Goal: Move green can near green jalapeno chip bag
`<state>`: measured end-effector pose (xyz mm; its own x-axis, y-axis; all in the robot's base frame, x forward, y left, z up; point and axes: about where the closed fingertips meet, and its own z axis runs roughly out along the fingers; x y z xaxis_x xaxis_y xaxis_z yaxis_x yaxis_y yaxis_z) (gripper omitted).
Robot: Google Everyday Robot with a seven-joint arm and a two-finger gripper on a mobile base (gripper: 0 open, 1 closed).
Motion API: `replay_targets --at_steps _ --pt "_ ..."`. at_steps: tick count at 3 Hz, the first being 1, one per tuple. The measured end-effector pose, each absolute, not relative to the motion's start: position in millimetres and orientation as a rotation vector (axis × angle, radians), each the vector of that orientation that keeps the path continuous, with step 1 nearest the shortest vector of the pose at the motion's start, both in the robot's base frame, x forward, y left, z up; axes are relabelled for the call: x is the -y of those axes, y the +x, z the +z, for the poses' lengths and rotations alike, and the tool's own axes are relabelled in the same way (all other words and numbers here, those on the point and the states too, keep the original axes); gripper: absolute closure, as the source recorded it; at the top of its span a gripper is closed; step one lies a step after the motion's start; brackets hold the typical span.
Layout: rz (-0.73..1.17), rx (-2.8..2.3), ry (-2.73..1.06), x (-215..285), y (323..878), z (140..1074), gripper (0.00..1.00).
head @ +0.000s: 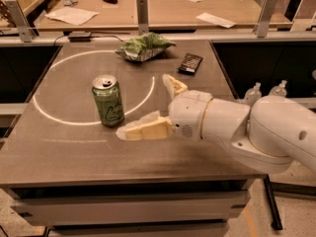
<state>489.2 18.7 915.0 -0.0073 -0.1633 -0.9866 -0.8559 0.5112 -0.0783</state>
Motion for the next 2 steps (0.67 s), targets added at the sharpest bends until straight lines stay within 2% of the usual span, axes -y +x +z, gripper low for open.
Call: replay_targets --at_steps 2 --pt "0.73 -1.535 -0.841 -42.3 515.2 881.5 0.0"
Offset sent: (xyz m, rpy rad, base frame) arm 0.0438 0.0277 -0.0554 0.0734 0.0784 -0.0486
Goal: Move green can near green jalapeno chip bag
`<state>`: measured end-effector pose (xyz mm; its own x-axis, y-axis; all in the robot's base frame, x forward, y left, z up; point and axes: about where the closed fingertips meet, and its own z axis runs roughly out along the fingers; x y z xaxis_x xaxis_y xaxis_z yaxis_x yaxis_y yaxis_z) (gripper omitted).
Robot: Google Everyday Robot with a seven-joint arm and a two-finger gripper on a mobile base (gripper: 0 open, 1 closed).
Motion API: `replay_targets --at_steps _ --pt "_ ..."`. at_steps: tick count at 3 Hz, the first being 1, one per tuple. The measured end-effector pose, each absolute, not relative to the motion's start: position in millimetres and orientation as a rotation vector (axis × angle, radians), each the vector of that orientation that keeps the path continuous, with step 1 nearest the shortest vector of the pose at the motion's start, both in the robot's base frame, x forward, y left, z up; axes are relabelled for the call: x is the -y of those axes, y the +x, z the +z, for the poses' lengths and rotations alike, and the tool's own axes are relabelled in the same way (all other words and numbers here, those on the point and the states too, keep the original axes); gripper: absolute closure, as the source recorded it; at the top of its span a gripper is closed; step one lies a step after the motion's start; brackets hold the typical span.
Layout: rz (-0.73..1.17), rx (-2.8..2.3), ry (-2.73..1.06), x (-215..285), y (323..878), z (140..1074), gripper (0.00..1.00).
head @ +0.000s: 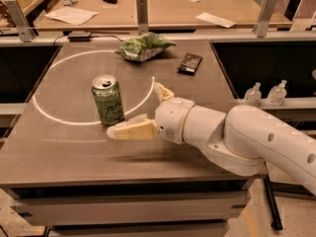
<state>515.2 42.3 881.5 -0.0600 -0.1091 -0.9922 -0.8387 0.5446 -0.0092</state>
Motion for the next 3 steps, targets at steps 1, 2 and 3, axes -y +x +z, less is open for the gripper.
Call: replay_targets --at_steps 1,2,3 --pt "0.737 -1.539 -0.853 -48.4 523.2 876.6 0.0" --pt "0.76 -1.529 -0.881 -57.8 531.2 875.4 0.0" --pt "0.794 -1.502 -0.917 -71.5 541.7 878.2 0.0"
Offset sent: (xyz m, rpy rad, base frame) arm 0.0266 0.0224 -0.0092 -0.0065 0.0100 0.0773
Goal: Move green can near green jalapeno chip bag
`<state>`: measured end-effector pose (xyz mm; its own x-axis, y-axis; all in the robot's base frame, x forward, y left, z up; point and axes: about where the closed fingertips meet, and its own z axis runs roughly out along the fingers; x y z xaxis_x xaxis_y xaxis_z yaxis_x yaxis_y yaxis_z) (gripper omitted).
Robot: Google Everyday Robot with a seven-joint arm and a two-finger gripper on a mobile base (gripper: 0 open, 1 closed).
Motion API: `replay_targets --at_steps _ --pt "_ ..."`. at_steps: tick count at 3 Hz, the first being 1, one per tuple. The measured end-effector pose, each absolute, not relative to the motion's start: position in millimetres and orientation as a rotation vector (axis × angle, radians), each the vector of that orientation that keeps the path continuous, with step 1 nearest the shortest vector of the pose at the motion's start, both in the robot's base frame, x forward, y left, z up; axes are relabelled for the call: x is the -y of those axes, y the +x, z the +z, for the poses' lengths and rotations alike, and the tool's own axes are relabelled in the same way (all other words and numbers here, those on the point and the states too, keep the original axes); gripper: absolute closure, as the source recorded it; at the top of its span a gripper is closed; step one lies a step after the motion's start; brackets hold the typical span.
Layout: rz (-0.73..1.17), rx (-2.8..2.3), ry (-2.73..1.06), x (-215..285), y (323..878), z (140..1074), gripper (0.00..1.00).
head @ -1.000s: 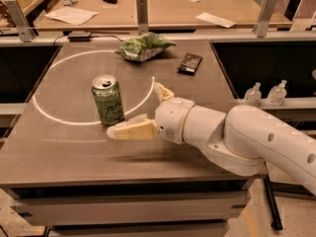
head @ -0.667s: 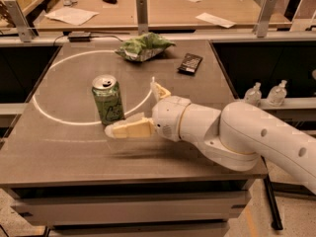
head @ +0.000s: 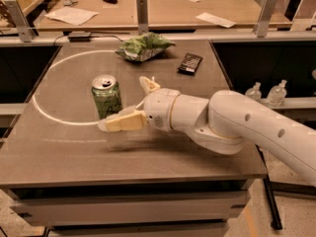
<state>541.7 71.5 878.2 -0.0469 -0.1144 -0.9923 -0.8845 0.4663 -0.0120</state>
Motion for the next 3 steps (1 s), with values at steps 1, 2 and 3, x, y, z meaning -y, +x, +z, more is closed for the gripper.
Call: replay_targets --at_steps 1,2,3 --pt "0.833 -1.467 -0.95 -91.5 549.4 882.3 0.0" --pt "0.878 -1.442 -0.982 -108.9 553.1 879.6 0.18" --pt "0.917 -1.422 -1.004 -121.3 552.5 874.4 0.39"
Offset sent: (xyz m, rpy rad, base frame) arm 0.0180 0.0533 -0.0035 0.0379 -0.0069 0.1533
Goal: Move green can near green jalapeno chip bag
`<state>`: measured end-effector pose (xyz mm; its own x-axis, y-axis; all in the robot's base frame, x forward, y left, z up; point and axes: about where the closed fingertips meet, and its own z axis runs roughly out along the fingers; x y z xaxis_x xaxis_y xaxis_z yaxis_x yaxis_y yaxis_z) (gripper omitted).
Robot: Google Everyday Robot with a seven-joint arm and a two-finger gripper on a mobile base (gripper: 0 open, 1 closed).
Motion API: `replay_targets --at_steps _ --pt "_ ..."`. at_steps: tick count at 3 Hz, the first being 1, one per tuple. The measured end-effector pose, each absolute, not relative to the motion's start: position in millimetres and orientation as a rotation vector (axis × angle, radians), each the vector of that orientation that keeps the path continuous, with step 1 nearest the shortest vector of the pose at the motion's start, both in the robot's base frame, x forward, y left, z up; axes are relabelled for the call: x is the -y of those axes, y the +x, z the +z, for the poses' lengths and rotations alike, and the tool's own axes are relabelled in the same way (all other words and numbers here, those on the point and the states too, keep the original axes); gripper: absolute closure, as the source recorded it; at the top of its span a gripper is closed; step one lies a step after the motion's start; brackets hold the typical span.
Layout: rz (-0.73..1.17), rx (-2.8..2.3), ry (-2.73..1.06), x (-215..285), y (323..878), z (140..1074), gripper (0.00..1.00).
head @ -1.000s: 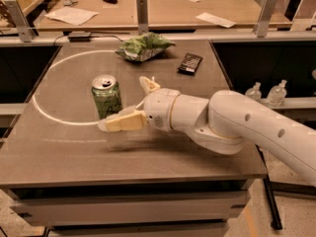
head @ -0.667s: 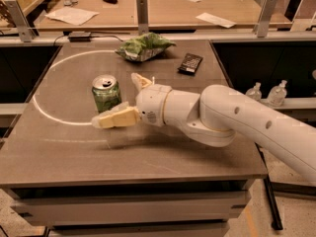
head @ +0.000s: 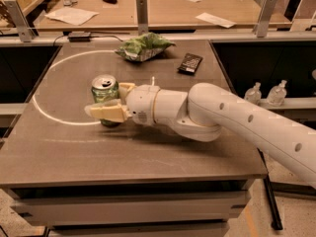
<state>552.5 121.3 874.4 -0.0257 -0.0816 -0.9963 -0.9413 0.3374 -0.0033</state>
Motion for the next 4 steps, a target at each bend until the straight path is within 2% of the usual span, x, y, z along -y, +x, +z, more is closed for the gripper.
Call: replay_targets --at_steps 1,2,3,4 --pt "0.923 -1.406 -1.009 -128.8 559.5 875.7 0.63" --pt "0.851 -1.421 -0.978 -115.5 583.9 885.1 0.87" --pt "0.746 -1.458 -0.942 -84.4 610.5 888.2 1.0" --pt "0.746 -1.458 -0.943 -84.5 610.5 888.3 1.0"
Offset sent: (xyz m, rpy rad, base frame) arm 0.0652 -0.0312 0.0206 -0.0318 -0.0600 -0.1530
